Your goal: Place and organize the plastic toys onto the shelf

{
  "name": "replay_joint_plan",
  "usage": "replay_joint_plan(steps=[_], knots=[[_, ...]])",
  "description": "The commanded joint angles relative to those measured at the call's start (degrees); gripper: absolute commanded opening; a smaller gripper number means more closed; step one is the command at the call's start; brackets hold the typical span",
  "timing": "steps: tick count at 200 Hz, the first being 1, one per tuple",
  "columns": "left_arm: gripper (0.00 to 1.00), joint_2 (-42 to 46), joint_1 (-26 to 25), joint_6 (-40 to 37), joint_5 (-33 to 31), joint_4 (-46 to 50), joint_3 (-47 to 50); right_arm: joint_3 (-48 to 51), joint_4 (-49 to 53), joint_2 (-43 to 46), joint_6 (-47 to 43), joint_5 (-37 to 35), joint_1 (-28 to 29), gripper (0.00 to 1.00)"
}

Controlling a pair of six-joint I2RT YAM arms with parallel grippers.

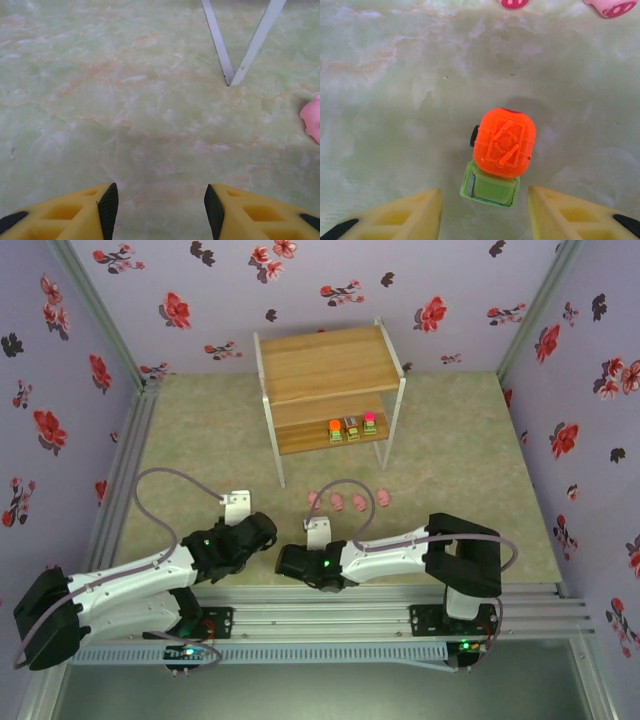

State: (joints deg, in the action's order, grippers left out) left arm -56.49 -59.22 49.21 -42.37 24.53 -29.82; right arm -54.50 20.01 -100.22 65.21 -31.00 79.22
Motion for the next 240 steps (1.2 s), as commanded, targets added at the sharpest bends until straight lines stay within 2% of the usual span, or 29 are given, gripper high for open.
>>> replay_joint_plan(steps=[1, 70, 171, 201, 240], knots=[[0.53, 0.7, 0.4, 0.5, -0.3, -0.3, 1.2, -1.8, 1.4, -1.3, 1.5, -0.1, -0.5, 0.48], [0.53, 0.8, 0.4, 0.5, 0.0, -0.6, 1.6, -3.0, 0.6, -3.8, 1.0, 0.5, -2.0, 0.48], [0.53, 0.7, 0.5, 0.0, 0.4, -1.1, 1.7, -2.7, 3.8, -3.9, 1.1, -0.7, -2.0, 0.38], [0.53, 0.7, 0.6, 0.0, 0.5, -1.1, 1.6, -3.7, 6.7, -3.7, 0.2, -2.2, -2.1, 0.39], [0.53, 0.6, 0.6, 0.0, 0.5, -1.1, 1.5, -3.5, 5.7, -3.7, -0.2, -2.0, -2.1, 0.43]])
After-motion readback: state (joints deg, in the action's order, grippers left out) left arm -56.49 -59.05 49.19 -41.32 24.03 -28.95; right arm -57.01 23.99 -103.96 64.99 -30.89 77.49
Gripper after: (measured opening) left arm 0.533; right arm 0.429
